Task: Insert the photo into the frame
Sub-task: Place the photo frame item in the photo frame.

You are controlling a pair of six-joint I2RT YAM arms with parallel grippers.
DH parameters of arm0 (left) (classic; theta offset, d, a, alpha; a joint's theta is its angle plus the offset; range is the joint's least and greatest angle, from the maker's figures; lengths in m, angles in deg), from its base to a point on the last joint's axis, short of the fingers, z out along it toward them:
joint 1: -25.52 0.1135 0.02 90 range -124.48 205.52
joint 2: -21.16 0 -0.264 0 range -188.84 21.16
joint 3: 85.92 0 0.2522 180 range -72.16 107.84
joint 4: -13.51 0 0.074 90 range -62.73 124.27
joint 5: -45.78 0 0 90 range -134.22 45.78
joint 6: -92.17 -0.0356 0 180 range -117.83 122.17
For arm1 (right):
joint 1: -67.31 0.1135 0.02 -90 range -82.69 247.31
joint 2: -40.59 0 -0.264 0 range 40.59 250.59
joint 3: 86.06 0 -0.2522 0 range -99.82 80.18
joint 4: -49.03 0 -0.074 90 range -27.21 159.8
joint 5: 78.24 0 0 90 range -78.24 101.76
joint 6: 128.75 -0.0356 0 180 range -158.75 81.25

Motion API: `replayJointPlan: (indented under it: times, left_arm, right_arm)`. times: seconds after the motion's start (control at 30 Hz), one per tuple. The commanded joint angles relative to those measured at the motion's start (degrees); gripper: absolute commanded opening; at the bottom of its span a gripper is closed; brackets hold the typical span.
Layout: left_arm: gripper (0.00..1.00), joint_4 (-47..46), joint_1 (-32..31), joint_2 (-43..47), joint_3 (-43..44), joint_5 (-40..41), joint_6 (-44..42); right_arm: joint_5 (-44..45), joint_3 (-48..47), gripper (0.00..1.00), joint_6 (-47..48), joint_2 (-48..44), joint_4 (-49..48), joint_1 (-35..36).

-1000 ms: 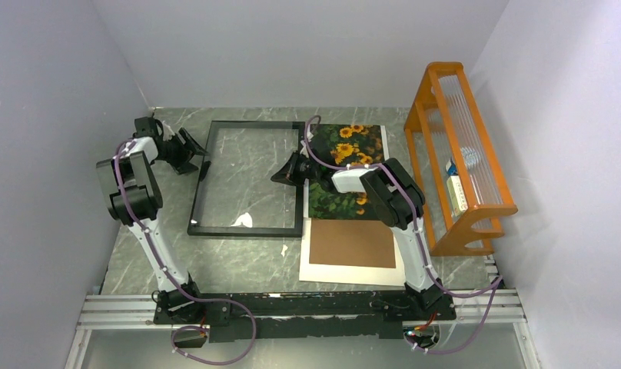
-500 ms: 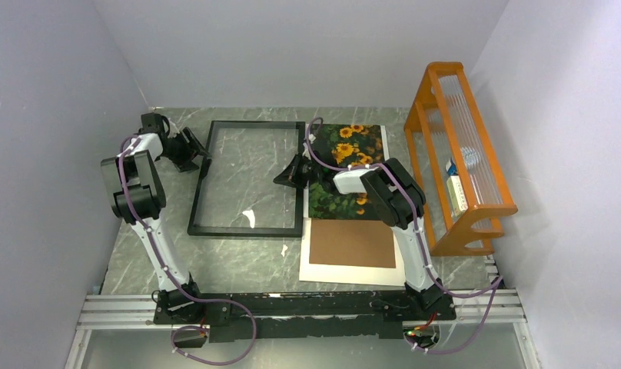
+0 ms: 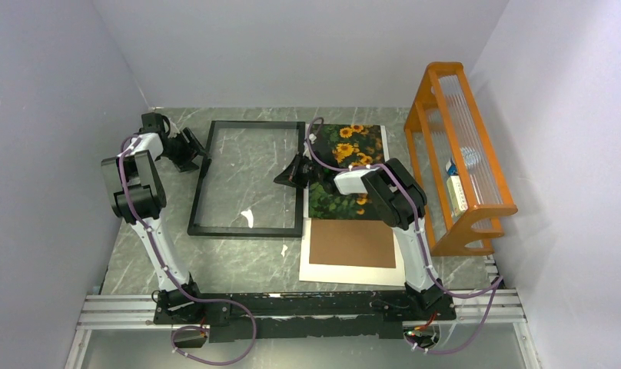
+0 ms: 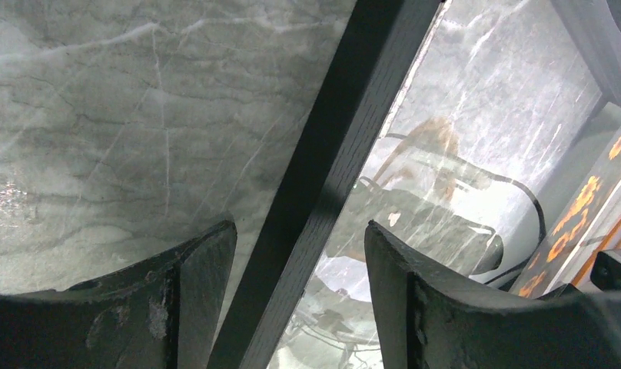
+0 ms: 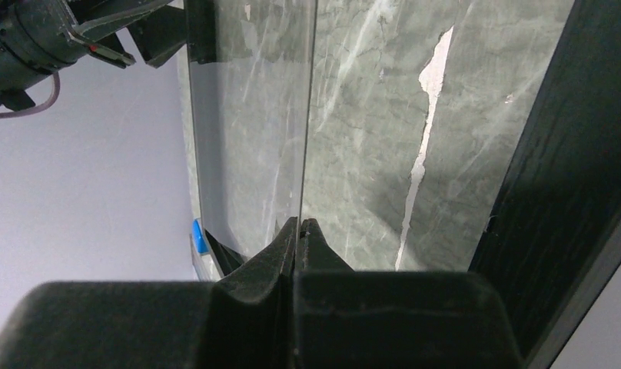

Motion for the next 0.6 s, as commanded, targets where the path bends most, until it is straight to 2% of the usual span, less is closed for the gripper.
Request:
replayJointPlan:
  times: [0.0,0.57]
  left_arm:
    - [0.69,2.0,-0.5,-4.0,-0.4,5.1,-2.1]
    - [0.66,6.2,-0.9,-7.7,2.6,6.7,-2.5]
  right_arm:
    - [0.8,-0.6,0.00,3.0,-3.5,0.4,0.3]
    - [-0.4,-2.3,0.00,3.6,-2.4,1.6,0.2]
